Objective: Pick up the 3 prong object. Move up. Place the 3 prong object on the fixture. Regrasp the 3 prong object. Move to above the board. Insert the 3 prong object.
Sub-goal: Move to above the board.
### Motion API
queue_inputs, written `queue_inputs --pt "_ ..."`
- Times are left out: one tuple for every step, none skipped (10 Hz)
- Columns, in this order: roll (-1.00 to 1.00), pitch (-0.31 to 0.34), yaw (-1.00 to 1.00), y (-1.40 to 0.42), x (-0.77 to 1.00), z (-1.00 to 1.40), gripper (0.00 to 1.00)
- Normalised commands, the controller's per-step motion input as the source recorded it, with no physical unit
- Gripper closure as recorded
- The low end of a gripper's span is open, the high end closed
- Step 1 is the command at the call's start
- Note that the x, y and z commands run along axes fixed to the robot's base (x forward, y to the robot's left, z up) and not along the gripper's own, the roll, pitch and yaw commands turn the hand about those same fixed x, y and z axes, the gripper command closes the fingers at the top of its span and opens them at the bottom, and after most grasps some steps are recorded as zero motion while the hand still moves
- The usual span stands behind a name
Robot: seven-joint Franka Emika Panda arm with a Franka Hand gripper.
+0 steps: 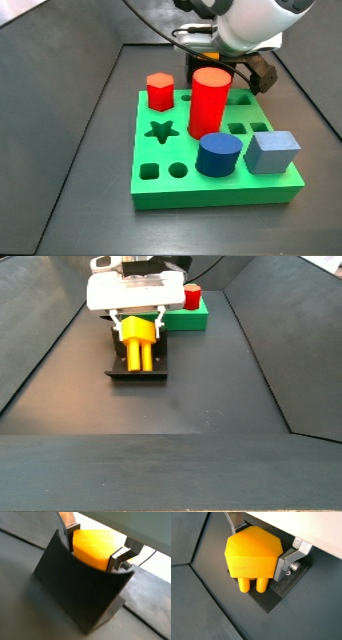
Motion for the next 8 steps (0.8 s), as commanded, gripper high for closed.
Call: queue_inputs --pt "-0.06 0.046 -0.23 0.15 -0.32 1.00 1.00" --pt "-0.11 0.038 -0.18 0.14 -0.32 1.00 1.00" --pt "-0.14 0.050 -0.13 0.13 -0.30 1.00 1.00" --pt "-0.16 0.063 -0.08 0.13 -0.29 1.00 1.00" --pt "-0.15 0.065 -0.06 0.13 -0.28 1.00 1.00" --pt "-0.15 0.037 -0.02 0.12 -0.27 1.00 1.00" --pt "-0.14 0.015 0.00 0.12 -0.27 1.00 1.00" --pt "-0.14 -0.025 0.02 0.11 -0.26 1.00 1.00"
